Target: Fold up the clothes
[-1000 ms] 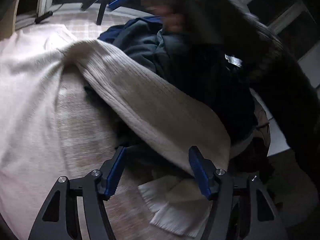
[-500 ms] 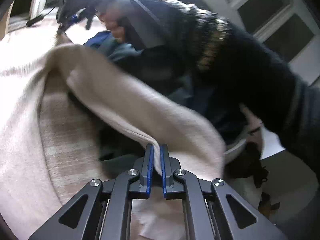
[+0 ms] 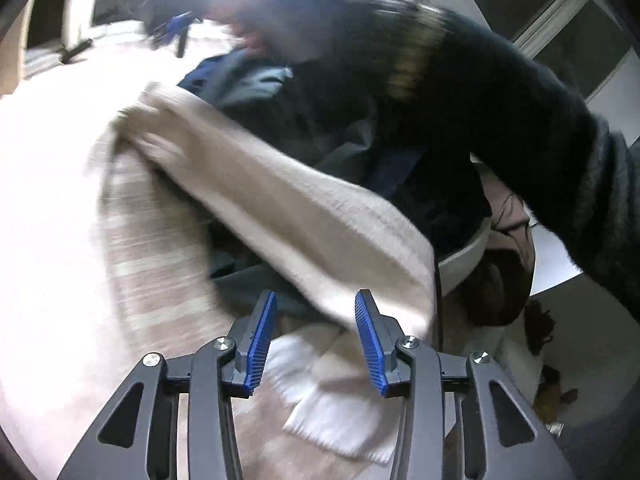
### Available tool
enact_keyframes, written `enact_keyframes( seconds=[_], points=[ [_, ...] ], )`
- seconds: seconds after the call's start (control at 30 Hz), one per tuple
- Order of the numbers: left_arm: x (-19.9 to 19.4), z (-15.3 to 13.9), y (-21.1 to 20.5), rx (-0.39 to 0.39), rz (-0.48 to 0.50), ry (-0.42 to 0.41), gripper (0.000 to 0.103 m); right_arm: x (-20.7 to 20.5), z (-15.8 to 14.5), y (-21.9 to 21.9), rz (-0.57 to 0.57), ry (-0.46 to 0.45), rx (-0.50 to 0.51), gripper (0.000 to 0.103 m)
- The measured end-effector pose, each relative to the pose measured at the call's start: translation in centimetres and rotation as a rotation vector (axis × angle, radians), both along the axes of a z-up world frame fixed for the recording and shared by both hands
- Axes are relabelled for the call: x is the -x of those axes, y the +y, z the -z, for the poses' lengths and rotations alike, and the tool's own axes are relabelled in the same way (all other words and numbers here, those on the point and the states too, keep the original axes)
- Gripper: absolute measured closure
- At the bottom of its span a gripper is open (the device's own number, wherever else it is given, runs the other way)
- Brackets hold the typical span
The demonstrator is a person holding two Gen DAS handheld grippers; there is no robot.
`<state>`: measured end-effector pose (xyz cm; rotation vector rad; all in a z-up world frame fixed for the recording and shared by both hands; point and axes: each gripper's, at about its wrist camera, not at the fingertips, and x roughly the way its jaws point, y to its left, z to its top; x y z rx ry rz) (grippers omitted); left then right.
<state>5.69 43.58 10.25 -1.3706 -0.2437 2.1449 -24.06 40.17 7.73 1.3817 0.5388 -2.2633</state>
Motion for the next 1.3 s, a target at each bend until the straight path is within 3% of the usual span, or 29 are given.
enact_keyframes(
  seconds=[0.1,0.2,0.4,0.53,0.6,0.67,0.77,0.8,0.87,1.1,1.2,1.27,1.3],
  points=[
    [-2.0,-1.3,-2.4,0.054,-0.013,0.032,0.064,-5.4,-5.4,4.4,-0.008,-0.062,0.231,0.088],
    [-3.6,-1.8,-5.6,0.083,-0.038,0.045,0.059,-13.2,-7.5,8.3,-0.024,-0.102,0.355,0.079],
    [-4.9,-1.1,-9.1,0.074,-0.052,0.01,0.059,-25.9,-2.8,14.6,0.142,-0.196,0.369,0.079],
    [-5.9,-1.7,-9.0,0.079,-0.018,0.025,0.059,-27.8,-0.4,15.8,0.191,-0.184,0.389,0.079],
    [-6.5,-2.2,-8.8,0.085,0.006,0.04,0.059,-28.0,0.6,15.9,0.196,-0.185,0.399,0.07],
    [-7.4,-2.8,-8.7,0.092,0.029,0.055,0.059,-27.5,1.1,15.3,0.173,-0.197,0.399,0.063],
    [-9.0,-3.4,-9.8,0.1,0.028,0.078,0.059,-27.9,1.2,14.2,0.149,-0.192,0.361,0.065],
    [-9.5,-3.5,-10.2,0.102,0.023,0.082,0.059,-27.8,1.5,13.6,0.15,-0.197,0.341,0.079],
    [-10.4,-3.5,-11.4,0.102,0.002,0.081,0.059,-27.9,1.0,12.5,0.144,-0.209,0.31,0.094],
    [-12.9,-3.3,-16.2,0.074,-0.099,0.085,0.059,-30.4,-5.4,5.9,0.069,-0.082,0.285,0.095],
    [-13.8,-3.2,-17.9,0.067,-0.14,0.086,0.059,-31.2,-6.3,-0.1,-0.047,-0.031,0.251,0.094],
    [-14.3,-2.8,-18.8,0.07,-0.159,0.081,0.059,-31.7,-4.8,-4.5,-0.162,-0.185,0.309,0.09],
    [-14.5,-2.7,-19.1,0.074,-0.166,0.078,0.059,-32.3,-3.6,-6.6,-0.235,-0.293,0.324,0.082]
  ],
)
